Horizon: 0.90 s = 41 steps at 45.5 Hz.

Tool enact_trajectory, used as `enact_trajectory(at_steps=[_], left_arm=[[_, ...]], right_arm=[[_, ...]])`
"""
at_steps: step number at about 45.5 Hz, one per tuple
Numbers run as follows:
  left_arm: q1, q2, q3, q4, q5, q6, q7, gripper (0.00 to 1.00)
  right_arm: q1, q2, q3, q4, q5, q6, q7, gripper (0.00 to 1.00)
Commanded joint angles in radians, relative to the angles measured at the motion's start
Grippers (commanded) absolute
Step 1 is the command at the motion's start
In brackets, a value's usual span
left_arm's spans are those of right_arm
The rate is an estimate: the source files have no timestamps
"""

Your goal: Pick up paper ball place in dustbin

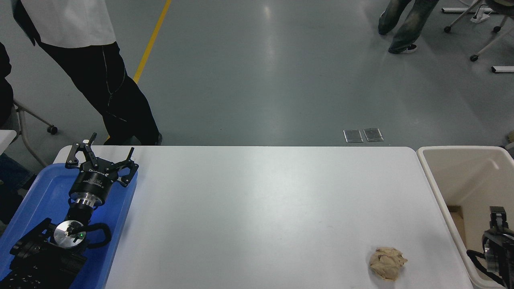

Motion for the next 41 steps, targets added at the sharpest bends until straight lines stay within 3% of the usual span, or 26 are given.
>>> enact_trajectory(at_steps=[1,41], left_arm=[[-0.002,-0.003,-0.001,0.0,0.0,0.0,0.0,0.99],[-0.002,-0.003,-0.001,0.0,0.0,0.0,-0.001,0.99]], right_arm=[[0.014,0.001,0.001,-0.001,-0.002,0.001,0.0,1.0],[0.034,0.009,-0.018,0.004,-0.022,0.039,0.002,1.0]])
